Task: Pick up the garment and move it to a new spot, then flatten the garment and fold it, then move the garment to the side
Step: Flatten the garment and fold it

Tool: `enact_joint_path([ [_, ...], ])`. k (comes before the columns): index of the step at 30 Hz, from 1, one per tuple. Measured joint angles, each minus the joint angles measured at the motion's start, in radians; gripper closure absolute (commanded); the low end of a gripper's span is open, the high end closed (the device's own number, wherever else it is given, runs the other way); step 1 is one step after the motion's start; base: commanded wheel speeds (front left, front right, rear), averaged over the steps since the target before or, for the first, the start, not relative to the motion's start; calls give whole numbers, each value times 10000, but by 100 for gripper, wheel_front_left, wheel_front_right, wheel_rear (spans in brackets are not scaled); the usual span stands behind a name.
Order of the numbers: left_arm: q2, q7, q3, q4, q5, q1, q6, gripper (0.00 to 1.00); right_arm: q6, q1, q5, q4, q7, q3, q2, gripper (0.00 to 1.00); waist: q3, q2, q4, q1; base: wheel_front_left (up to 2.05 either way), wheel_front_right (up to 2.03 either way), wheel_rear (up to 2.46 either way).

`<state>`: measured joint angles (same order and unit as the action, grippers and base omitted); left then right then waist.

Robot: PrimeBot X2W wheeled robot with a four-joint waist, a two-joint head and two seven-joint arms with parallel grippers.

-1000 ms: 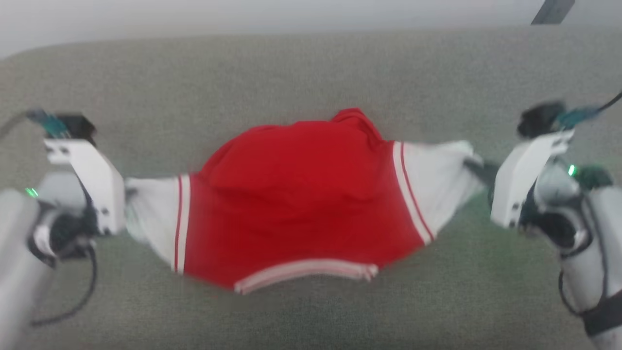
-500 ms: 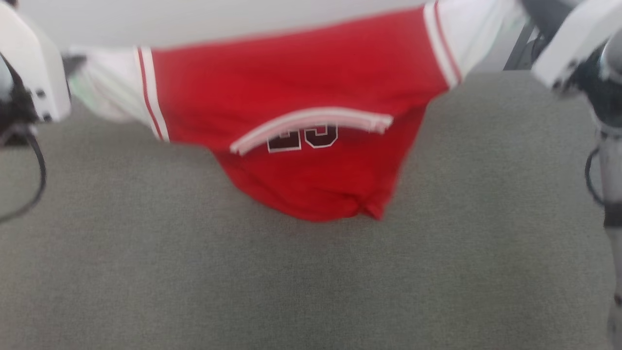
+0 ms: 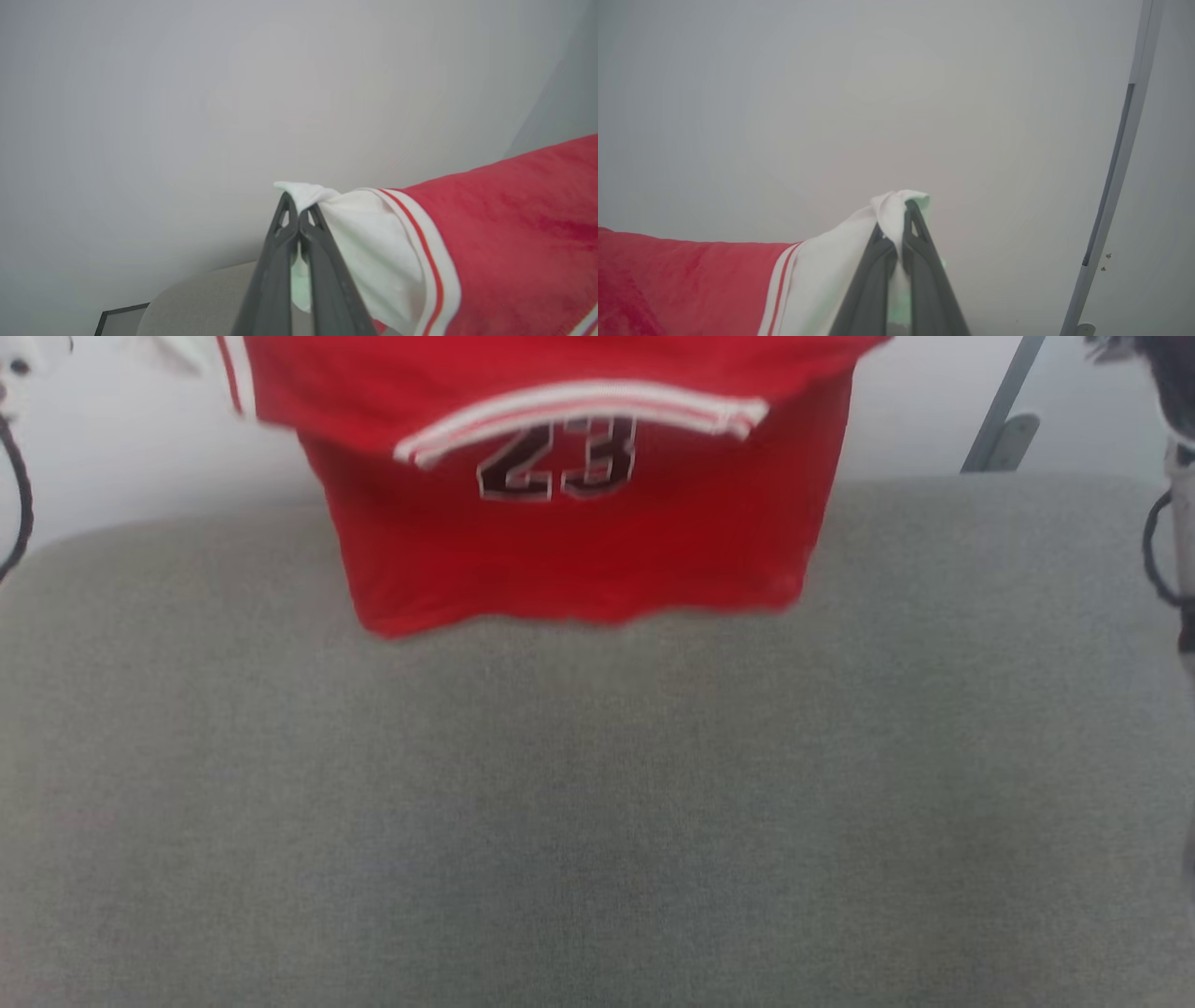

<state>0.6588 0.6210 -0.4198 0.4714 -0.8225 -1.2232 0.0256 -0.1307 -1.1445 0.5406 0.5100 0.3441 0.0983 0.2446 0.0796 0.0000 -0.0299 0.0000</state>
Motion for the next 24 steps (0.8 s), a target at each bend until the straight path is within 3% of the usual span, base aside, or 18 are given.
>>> enact_joint_path([
  [10, -894, -2332, -316, 1471, 1016, -1915, 470, 100, 0, -1805, -907, 1411, -2188, 602, 416, 100, 1564, 0, 85, 0, 0, 0, 0],
  [18, -1651, -5183, -545, 2573, 2098, -3803, 583, 100, 0, -3335, -2568, 2416, -5534, 846, 878, 100, 3209, 0, 256, 0, 0, 0, 0],
  [24, -2157, -7171, -966, 3937, 2617, -4044, 769, 100, 0, -3253, -4008, 2767, -6050, 930, 909, 100, 3902, 0, 656, 1, 0, 0, 0],
])
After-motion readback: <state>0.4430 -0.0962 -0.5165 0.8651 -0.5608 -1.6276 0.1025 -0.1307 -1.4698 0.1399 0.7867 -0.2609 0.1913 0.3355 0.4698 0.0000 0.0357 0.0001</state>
